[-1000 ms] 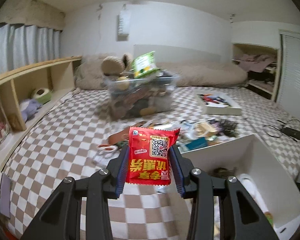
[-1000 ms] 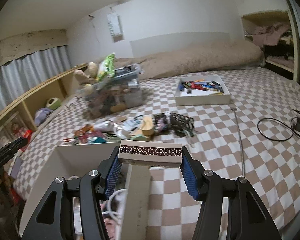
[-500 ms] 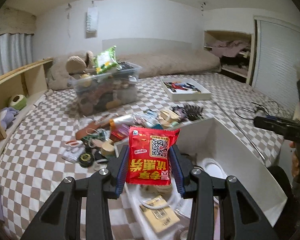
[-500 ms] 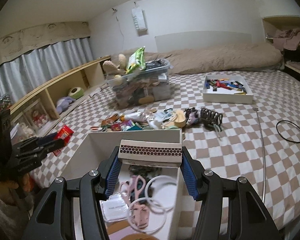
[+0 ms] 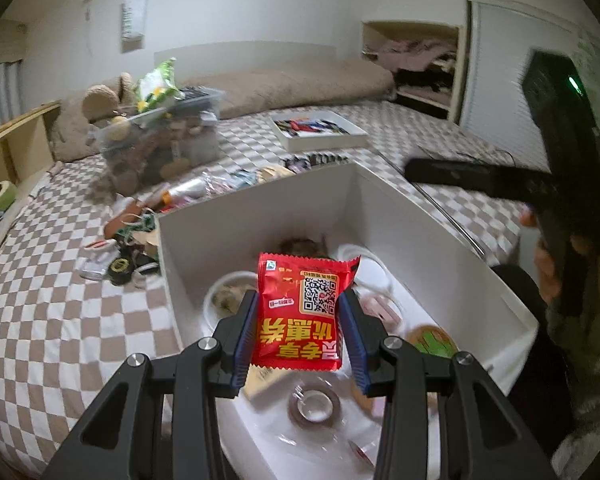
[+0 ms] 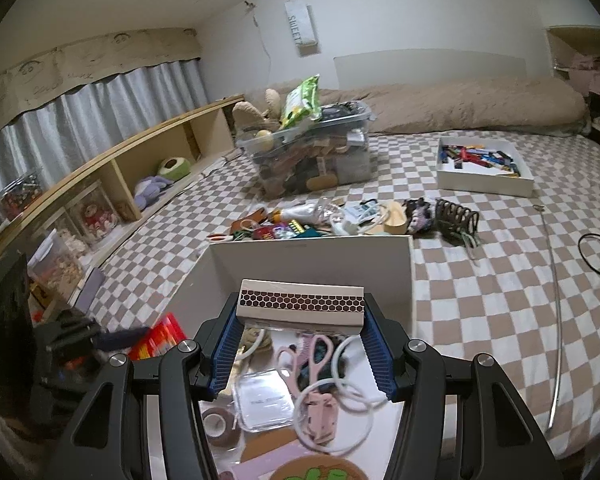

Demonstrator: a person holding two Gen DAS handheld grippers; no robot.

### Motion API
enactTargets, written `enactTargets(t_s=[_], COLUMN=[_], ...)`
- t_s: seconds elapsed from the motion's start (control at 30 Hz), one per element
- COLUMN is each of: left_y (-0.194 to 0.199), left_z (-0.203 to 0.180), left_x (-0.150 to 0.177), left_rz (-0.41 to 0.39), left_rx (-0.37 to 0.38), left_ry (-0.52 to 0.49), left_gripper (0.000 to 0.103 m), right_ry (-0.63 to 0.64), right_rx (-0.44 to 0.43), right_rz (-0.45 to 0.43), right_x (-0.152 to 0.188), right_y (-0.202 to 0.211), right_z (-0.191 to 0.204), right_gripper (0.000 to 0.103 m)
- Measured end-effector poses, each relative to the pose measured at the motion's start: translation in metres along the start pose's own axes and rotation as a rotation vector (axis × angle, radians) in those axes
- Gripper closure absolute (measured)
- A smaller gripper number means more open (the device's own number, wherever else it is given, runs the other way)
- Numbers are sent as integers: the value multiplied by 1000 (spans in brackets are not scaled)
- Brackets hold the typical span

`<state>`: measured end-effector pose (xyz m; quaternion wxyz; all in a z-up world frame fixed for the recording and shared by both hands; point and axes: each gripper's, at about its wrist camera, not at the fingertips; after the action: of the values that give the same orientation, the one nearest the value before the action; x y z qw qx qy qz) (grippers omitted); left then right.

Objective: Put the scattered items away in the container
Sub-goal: 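Open the left tool to drop the red packet into the box while the right tool releases the matchbox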

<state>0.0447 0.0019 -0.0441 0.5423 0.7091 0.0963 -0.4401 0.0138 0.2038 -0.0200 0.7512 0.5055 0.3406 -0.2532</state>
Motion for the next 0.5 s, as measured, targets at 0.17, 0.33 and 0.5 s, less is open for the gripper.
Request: enactTargets(t_s=[0.17, 0.33, 0.5], left_y=[5, 11, 12], left_z=[-11, -13, -16], left_x=[11, 19, 24], left_rz=[21, 10, 11], left_rx=[35, -3, -11], left_ry=[-29, -37, -61], left_gripper=[62, 35, 29], right_ry=[5, 12, 16], right_rx=[-18, -23, -26], right_rz=[20, 29, 34], right_x=[2, 3, 0], right_y=[-6, -10, -14], right_z=[8, 15, 20], right_gripper=[46, 46, 46])
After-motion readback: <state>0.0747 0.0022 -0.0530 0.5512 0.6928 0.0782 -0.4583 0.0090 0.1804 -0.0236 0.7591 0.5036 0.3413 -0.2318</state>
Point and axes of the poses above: each gripper's, at about its wrist camera, not at the fingertips, and y roughly against the way its jaws point, z to its left, x to its underside, and after that the axes turned 3 degrees about z, right-handed
